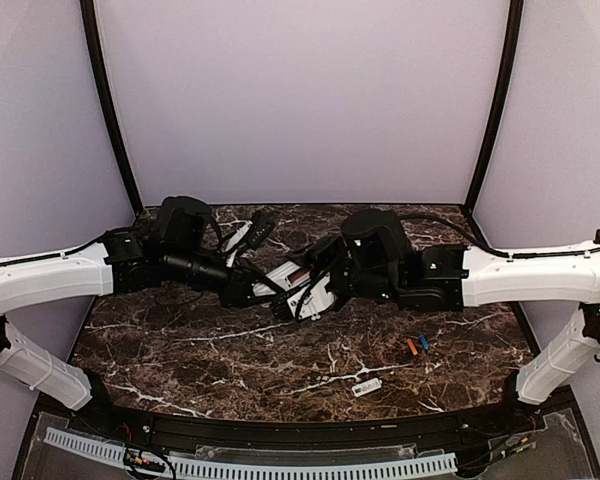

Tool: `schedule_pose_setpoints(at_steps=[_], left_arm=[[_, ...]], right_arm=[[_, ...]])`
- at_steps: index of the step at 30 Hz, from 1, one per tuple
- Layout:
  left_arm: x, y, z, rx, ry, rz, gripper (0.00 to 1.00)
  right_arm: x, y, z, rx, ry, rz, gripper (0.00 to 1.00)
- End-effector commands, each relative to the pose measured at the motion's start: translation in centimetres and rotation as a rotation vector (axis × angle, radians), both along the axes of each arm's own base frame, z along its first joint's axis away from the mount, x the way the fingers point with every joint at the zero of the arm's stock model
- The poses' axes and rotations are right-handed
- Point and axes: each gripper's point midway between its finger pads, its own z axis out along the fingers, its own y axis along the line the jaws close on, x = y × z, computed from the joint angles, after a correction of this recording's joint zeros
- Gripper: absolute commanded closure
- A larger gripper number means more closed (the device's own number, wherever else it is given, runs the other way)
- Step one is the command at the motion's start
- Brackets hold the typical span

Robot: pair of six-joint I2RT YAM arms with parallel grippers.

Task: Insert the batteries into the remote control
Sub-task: Pass from the left arm to the right

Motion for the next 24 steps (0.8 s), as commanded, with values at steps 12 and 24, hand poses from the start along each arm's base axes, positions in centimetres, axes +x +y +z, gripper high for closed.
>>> schedule_pose_setpoints(at_steps=[12, 24], left_arm=[[-0.2, 0.2, 0.2, -0.020, 0.060, -0.083, 0.64], [5.6, 6.3, 1.3, 0.027, -0.052, 0.203, 0.08]], right_arm=[[-0.1, -0.3, -2.4, -0.004, 0.164, -0.119, 0.76], [-5.4, -1.8, -12.9, -0.048, 0.819, -0.309, 0.76]])
